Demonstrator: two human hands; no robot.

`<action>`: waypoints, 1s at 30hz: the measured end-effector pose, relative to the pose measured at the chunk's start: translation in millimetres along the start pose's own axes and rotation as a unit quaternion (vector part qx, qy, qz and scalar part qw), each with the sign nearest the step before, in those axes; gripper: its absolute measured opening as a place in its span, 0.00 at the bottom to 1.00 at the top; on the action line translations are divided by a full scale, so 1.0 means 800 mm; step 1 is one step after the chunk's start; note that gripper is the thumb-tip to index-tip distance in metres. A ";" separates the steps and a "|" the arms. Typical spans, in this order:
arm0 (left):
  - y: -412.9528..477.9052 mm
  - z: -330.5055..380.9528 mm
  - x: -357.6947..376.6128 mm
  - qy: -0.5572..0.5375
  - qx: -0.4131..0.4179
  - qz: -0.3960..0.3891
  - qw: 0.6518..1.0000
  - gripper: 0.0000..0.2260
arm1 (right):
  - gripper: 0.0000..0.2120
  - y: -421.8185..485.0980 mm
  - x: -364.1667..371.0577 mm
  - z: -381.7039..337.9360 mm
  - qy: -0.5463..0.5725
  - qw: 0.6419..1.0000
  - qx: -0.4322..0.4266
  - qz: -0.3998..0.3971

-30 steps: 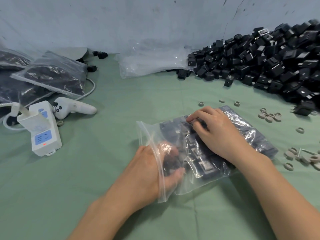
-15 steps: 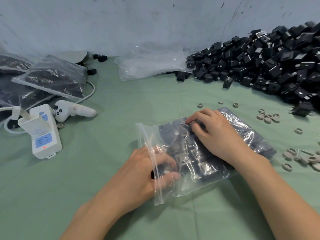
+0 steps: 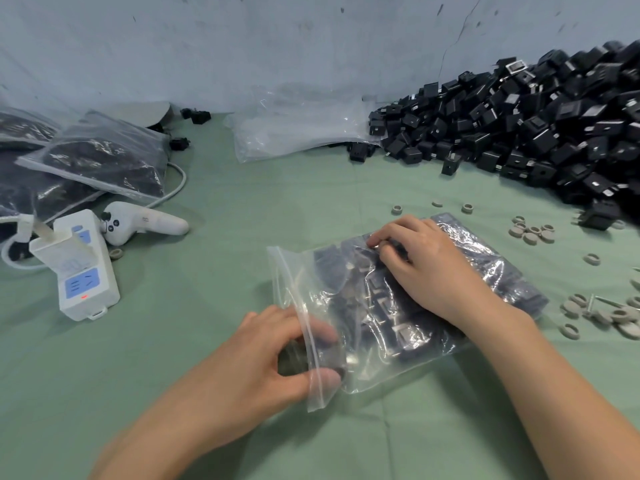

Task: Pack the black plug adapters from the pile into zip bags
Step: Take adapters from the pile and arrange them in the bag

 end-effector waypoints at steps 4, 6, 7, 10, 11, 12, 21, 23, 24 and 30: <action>0.005 0.007 -0.001 0.024 0.053 0.024 0.998 0.19 | 0.12 0.000 0.000 0.000 -0.002 1.000 -0.001 0.002; 0.005 0.008 0.002 0.027 0.047 0.013 0.998 0.21 | 0.12 0.001 0.001 0.000 -0.003 1.000 -0.001 0.002; 0.005 0.008 0.004 0.025 0.032 0.010 0.999 0.21 | 0.12 0.001 0.001 0.000 -0.002 1.000 -0.002 0.002; 0.008 0.008 0.006 0.003 -0.015 0.014 1.000 0.20 | 0.12 0.000 0.001 0.000 -0.002 1.000 -0.001 0.004; 0.009 0.008 0.007 0.005 -0.017 0.015 1.000 0.21 | 0.12 0.000 0.001 0.000 -0.002 1.000 0.000 0.003; 0.010 0.009 0.009 0.011 -0.011 0.020 1.000 0.22 | 0.12 0.000 0.001 0.000 -0.002 1.000 0.001 0.002; 0.009 -0.001 0.001 -0.092 -0.054 -0.043 0.993 0.19 | 0.11 0.001 0.001 0.001 -0.003 1.000 0.000 0.000; 0.008 0.000 0.003 -0.054 -0.035 -0.038 0.997 0.18 | 0.11 0.001 0.002 0.002 -0.003 1.000 0.000 0.001; 0.009 0.002 0.003 -0.040 -0.027 -0.030 0.998 0.17 | 0.11 0.001 0.002 0.002 -0.003 1.000 -0.001 0.001; 0.015 0.012 0.006 0.038 0.066 0.013 0.997 0.18 | 0.11 0.001 0.001 0.002 -0.004 1.000 -0.002 0.001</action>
Point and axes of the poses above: each hand's wrist, its own y-axis towards the middle knuckle, its own x-axis out of the palm, z = x × y, the point moved 2 cm from there along y, towards the middle knuckle, and after that the axes turned 12 degrees about z, right-handed, at the moved point
